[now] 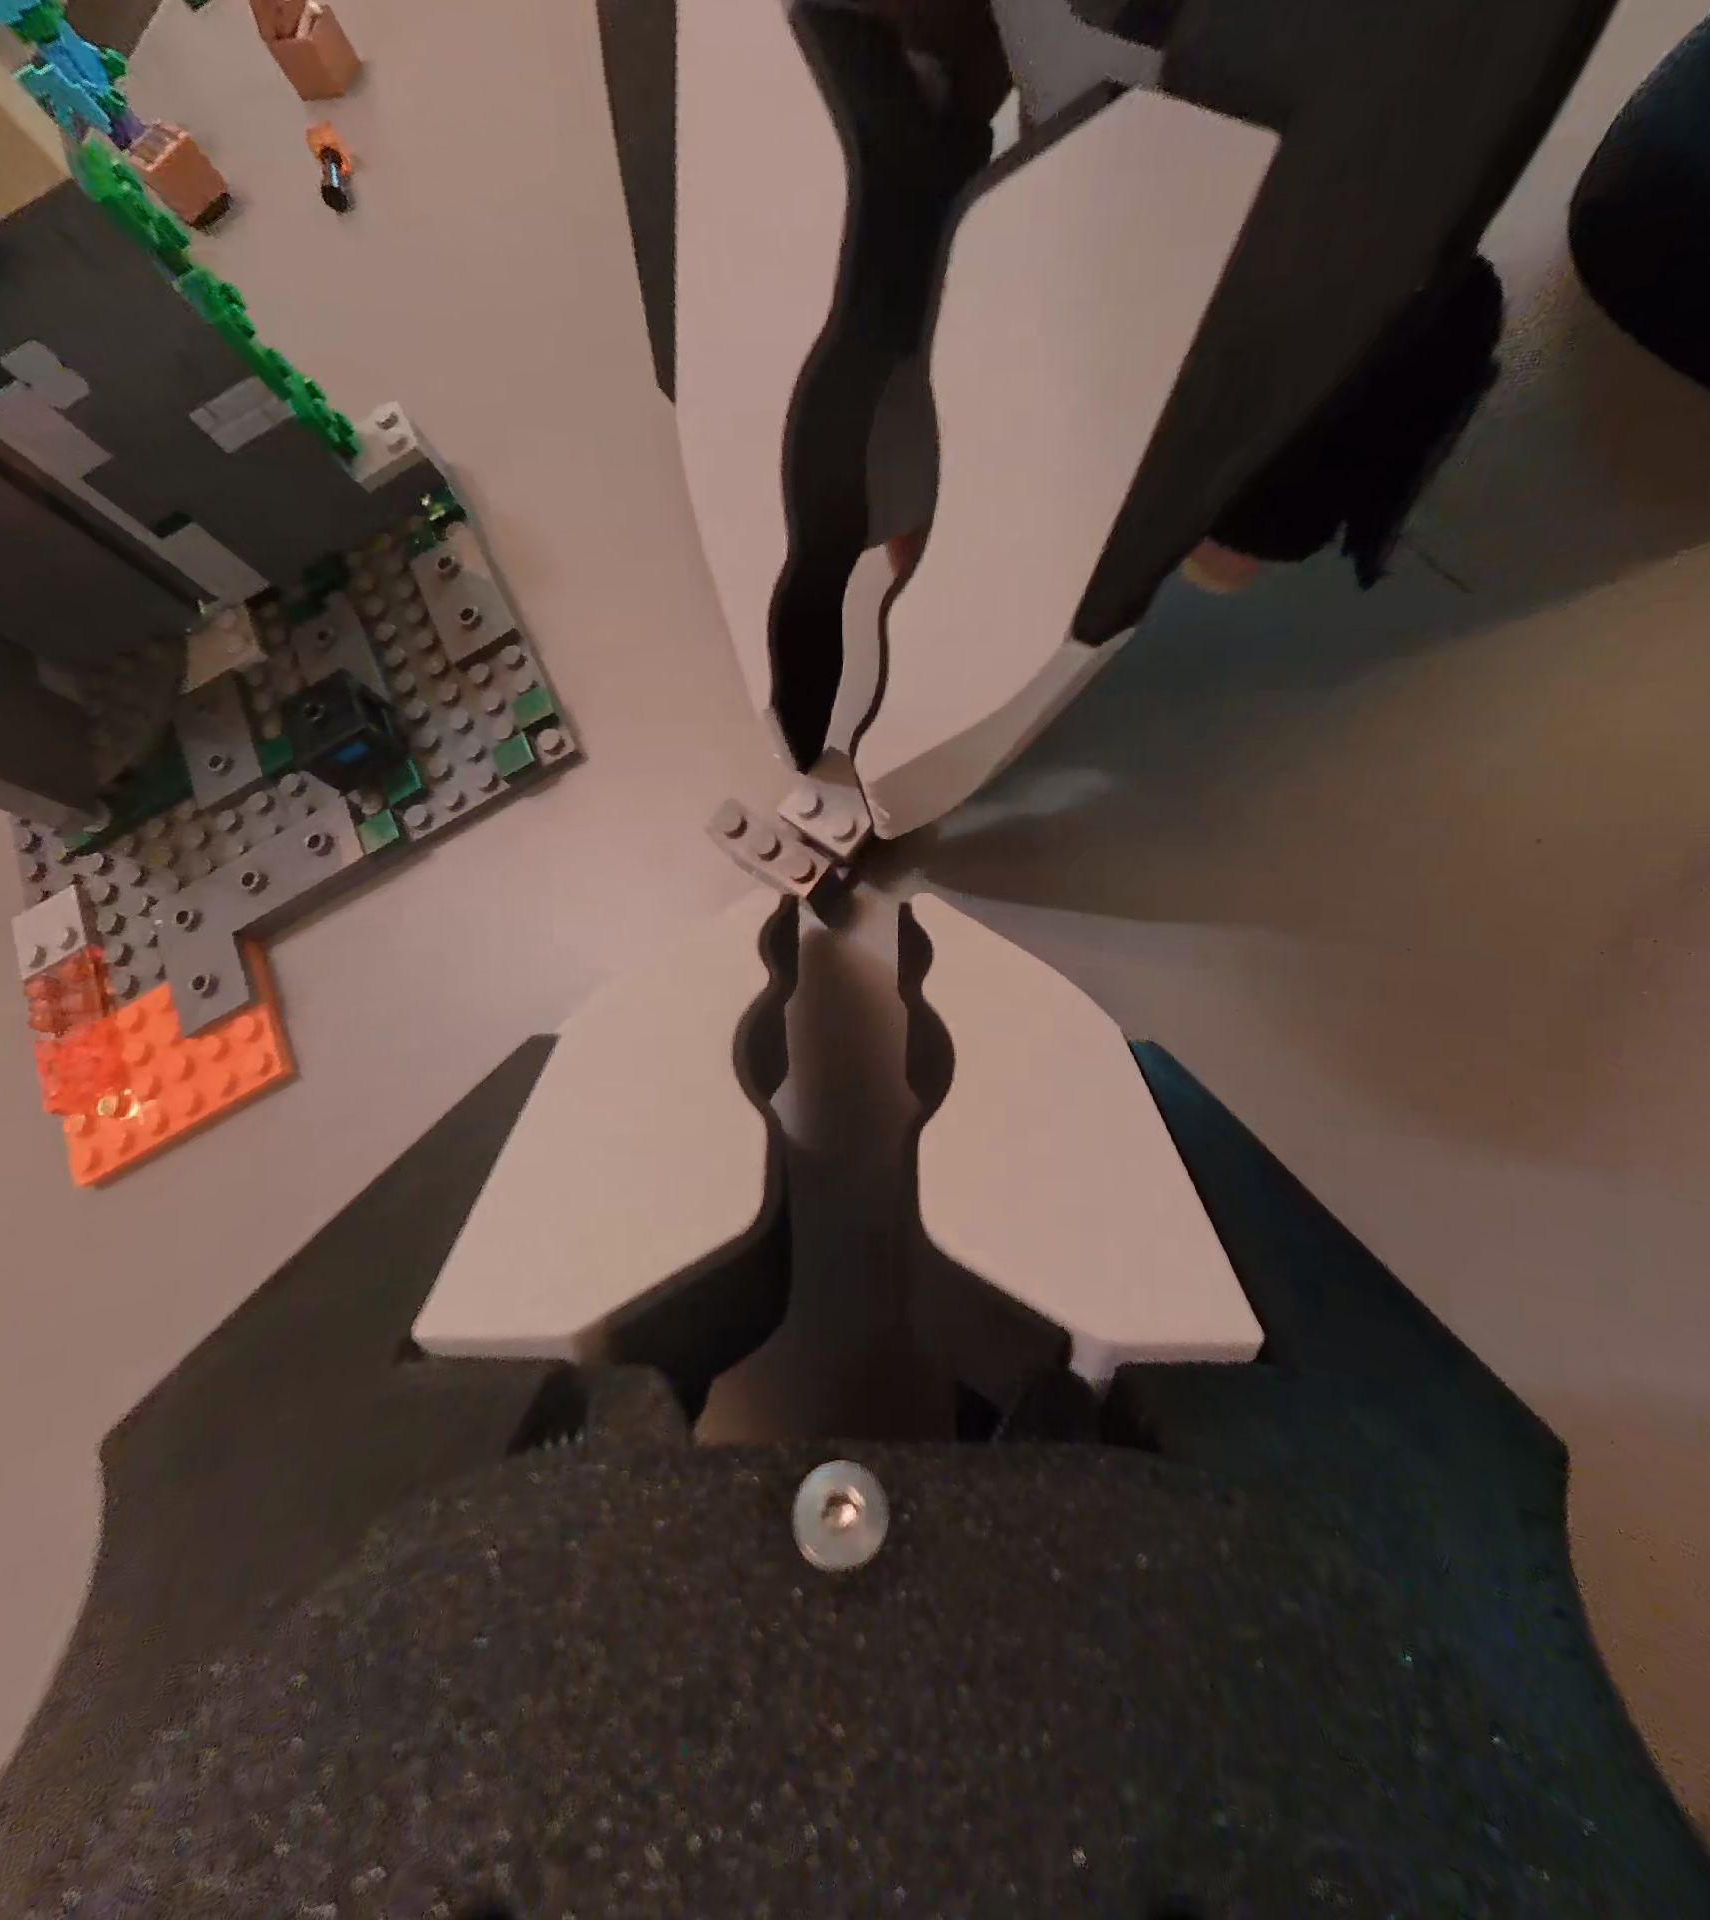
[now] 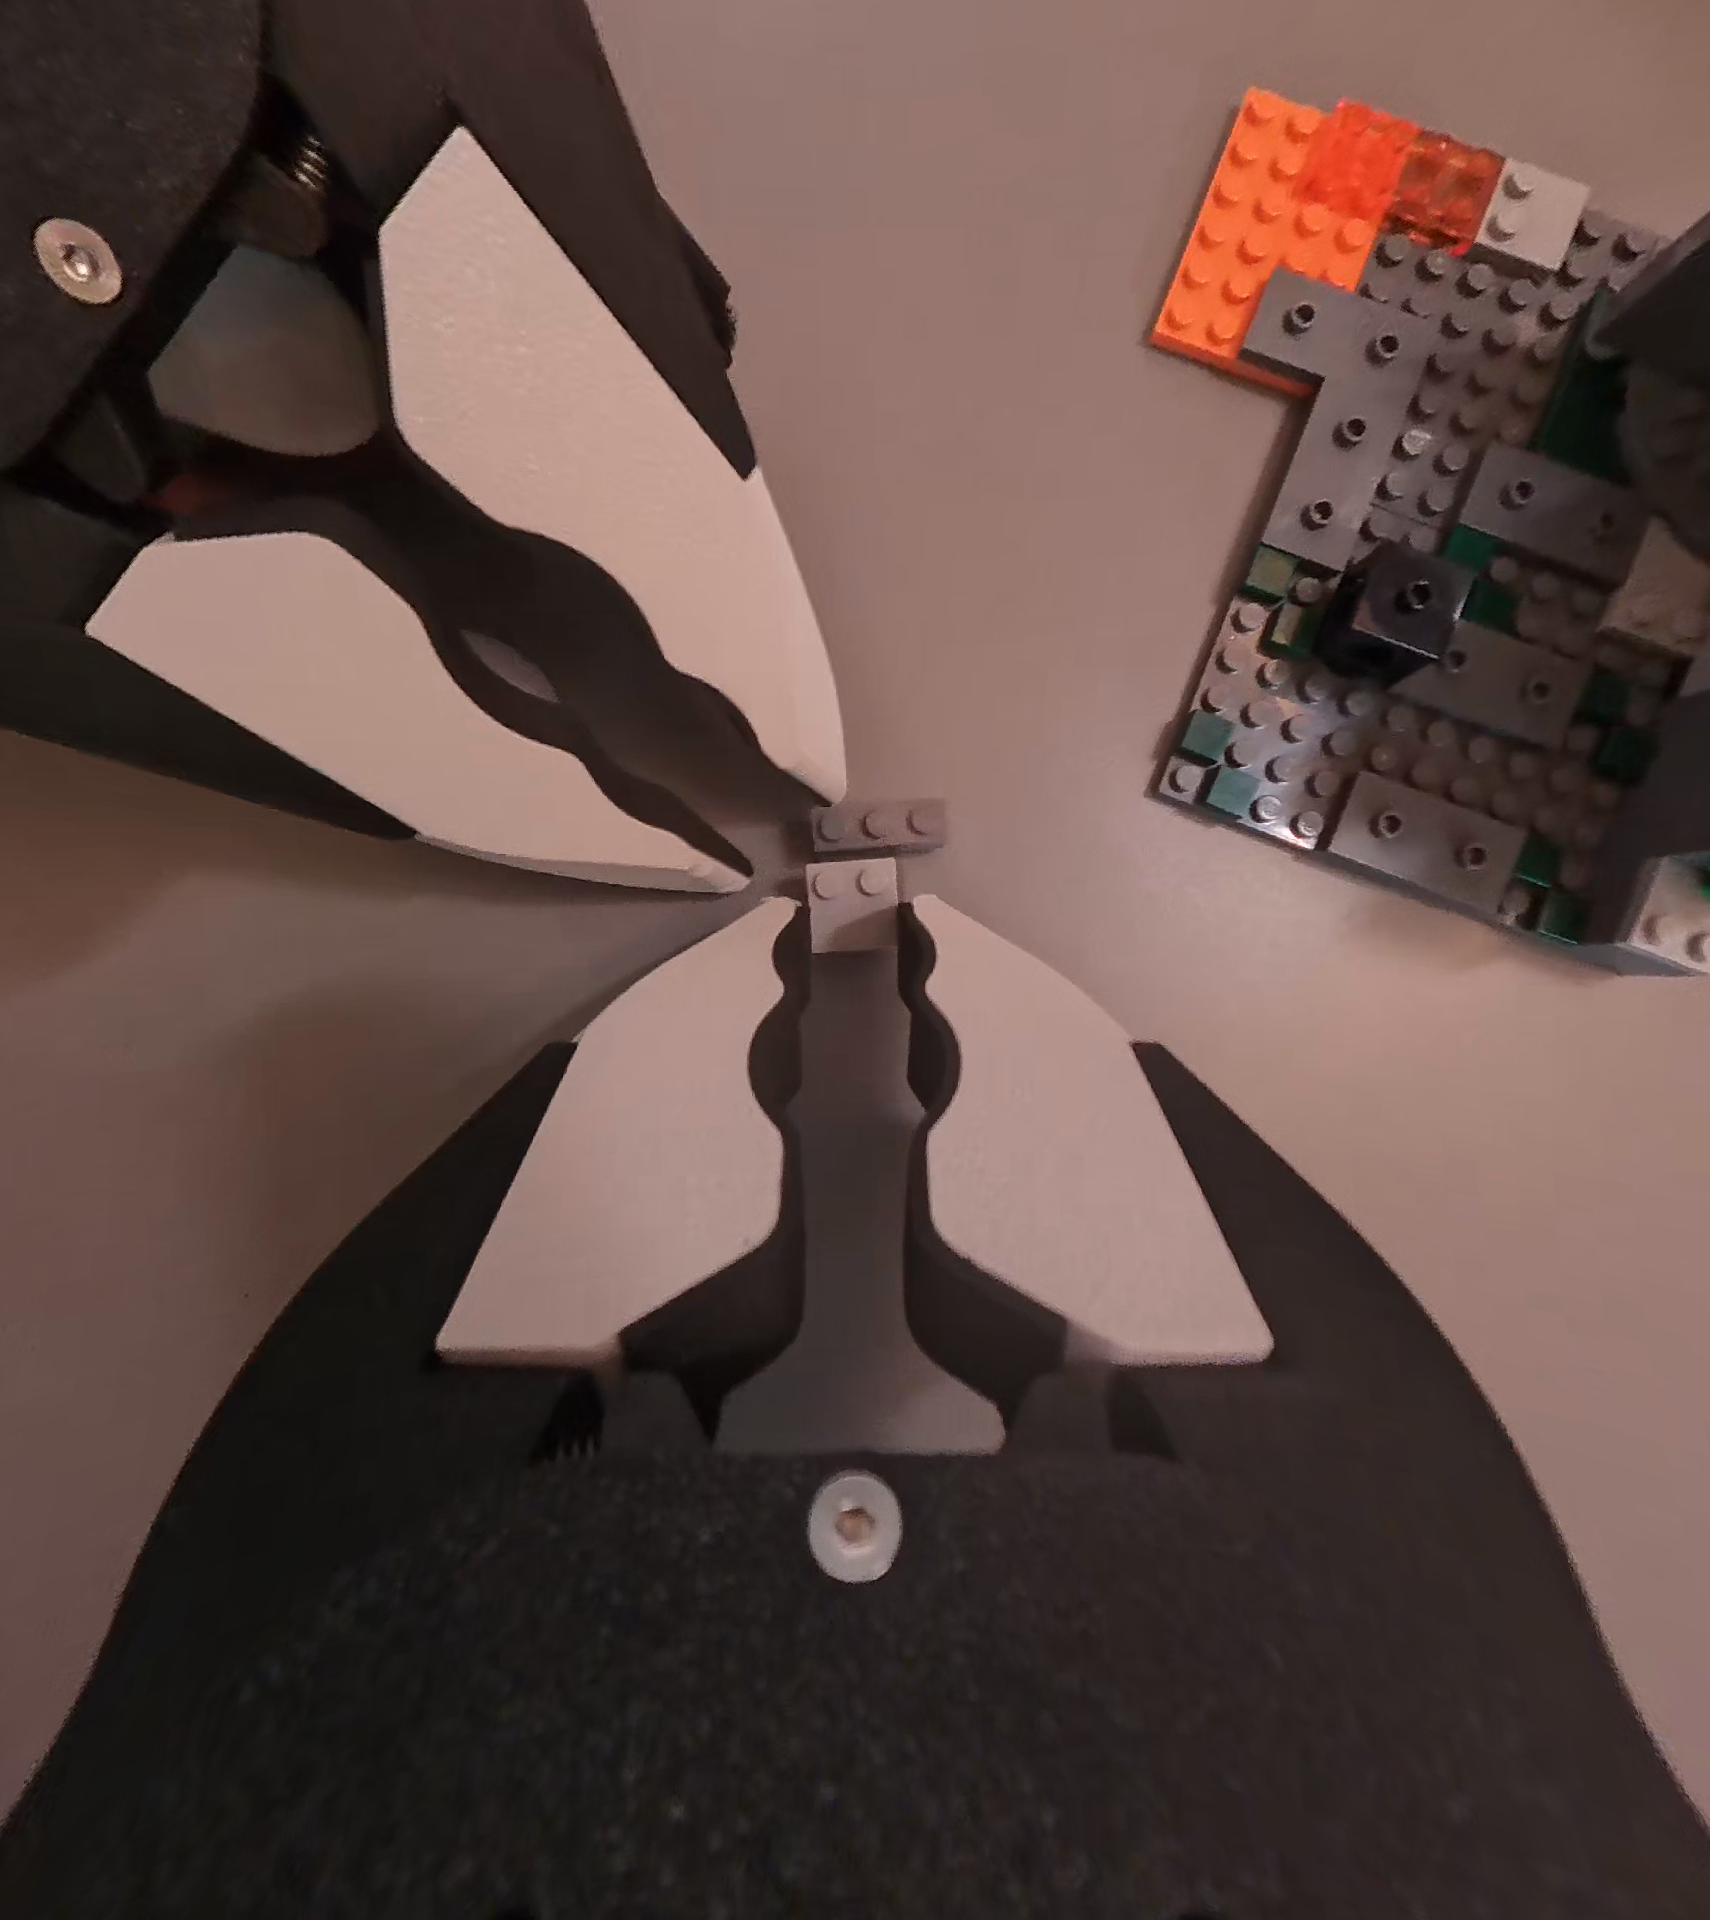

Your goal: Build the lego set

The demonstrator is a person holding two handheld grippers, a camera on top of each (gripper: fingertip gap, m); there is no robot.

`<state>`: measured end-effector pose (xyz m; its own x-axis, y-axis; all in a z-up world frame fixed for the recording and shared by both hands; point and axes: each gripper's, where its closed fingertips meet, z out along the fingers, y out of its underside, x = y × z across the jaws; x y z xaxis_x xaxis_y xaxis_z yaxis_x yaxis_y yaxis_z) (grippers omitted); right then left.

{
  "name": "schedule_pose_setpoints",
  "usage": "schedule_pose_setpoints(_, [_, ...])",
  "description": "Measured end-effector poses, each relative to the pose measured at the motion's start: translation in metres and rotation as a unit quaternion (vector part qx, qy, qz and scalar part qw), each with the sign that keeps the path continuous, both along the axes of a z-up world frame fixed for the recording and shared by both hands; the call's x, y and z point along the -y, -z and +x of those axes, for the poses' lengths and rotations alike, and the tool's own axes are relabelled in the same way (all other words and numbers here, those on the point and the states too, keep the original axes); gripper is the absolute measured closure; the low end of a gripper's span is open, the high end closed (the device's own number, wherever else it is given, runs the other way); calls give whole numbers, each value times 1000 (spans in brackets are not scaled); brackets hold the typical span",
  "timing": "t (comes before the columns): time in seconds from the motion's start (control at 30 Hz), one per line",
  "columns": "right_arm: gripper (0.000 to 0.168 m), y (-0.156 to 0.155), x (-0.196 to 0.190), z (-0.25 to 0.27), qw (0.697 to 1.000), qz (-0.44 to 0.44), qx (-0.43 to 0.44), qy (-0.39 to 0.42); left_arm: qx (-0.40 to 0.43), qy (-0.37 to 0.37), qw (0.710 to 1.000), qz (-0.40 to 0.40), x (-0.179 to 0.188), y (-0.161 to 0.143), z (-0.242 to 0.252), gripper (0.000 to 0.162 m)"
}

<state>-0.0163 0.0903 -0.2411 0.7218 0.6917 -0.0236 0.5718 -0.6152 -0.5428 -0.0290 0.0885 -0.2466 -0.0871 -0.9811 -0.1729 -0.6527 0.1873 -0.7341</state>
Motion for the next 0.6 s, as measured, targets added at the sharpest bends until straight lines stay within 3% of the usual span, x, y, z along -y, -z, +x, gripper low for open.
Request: schedule_pose_setpoints(0.6, [149,6,-2,-1,995,-20,36,-86,1,7,1000,-4,4,0,0,145])
